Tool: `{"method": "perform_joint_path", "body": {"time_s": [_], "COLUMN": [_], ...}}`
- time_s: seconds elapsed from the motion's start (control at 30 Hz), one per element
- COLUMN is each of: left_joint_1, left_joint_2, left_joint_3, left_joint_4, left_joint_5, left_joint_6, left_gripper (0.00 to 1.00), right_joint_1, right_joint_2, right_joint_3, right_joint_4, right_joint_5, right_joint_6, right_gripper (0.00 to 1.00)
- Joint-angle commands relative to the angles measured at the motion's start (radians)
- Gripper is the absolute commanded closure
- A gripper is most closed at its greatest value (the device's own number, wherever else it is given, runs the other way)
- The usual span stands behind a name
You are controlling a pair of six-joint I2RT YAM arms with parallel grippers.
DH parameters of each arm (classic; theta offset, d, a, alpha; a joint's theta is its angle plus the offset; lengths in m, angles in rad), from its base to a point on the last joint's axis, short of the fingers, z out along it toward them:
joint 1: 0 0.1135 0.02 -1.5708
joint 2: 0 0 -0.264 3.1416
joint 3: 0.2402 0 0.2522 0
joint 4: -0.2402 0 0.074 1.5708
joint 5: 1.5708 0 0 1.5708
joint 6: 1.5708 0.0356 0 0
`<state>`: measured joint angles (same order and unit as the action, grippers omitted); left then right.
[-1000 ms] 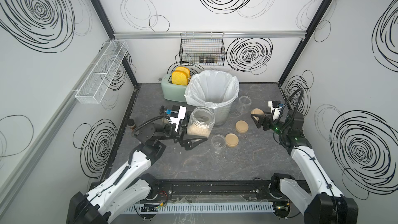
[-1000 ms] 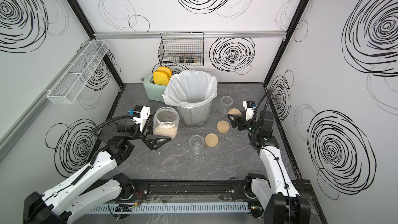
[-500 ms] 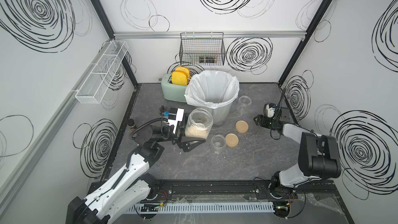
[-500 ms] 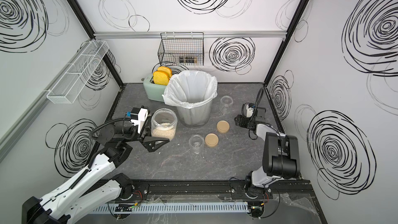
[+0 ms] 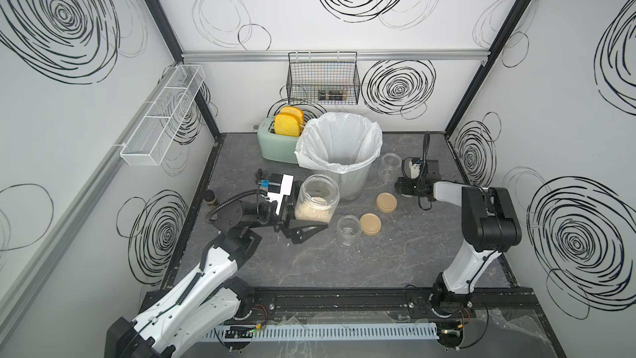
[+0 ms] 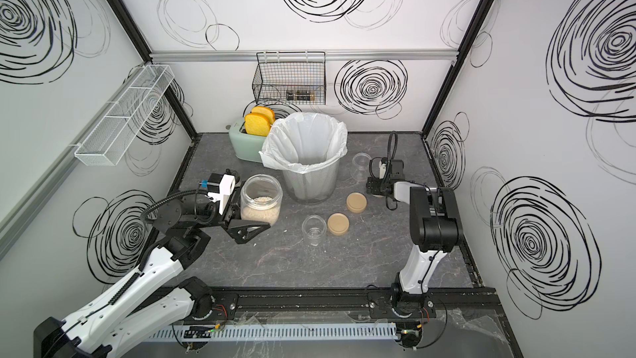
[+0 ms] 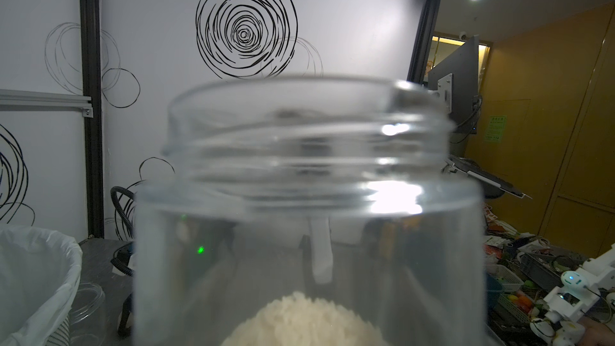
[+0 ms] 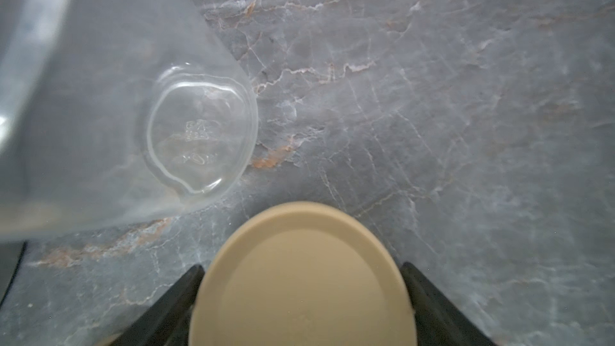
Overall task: Empty moldy rice from jars
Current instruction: Place the lid at the center of the board.
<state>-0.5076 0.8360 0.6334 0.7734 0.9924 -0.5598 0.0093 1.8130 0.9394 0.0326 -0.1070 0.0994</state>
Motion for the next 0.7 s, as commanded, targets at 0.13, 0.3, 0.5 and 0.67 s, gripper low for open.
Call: {"method": "perform_joint_path", "body": {"time_s": [0.13,0.3,0.5,0.67], "left_joint_1": [0.011,0.012,0.014,0.02], "left_joint_2": [-0.01,0.007,0.007,0.006], "left_joint_3": [0.055,0.063,0.07,0.076], "left_joint_4": [0.02,0.033,0.03,0.02], "left_joint_5": [-0.021,-0.023,-0.024,-0.027], "left_joint_6": [0.044,0.035,0.025,0.029], "left_gripper": [0.21,0.21,0.21,0.21], "right_joint_1": [-0.003,-0.003,-0.009,-0.029], "right_joint_2": [0.026,0.001,-0.031,-0.119], "right_joint_3": [-0.025,-0.025,-0.025,-0.028], "right_joint_4": [-0.052,-0.047,-0.054,-0.064], "right_joint_5": [0.04,0.02,-0.007,-0.058], "right_joint_6": [0.009,0.019,0.023,0.039], "right_gripper": [0.13,0.09,0.05,0.0]}}
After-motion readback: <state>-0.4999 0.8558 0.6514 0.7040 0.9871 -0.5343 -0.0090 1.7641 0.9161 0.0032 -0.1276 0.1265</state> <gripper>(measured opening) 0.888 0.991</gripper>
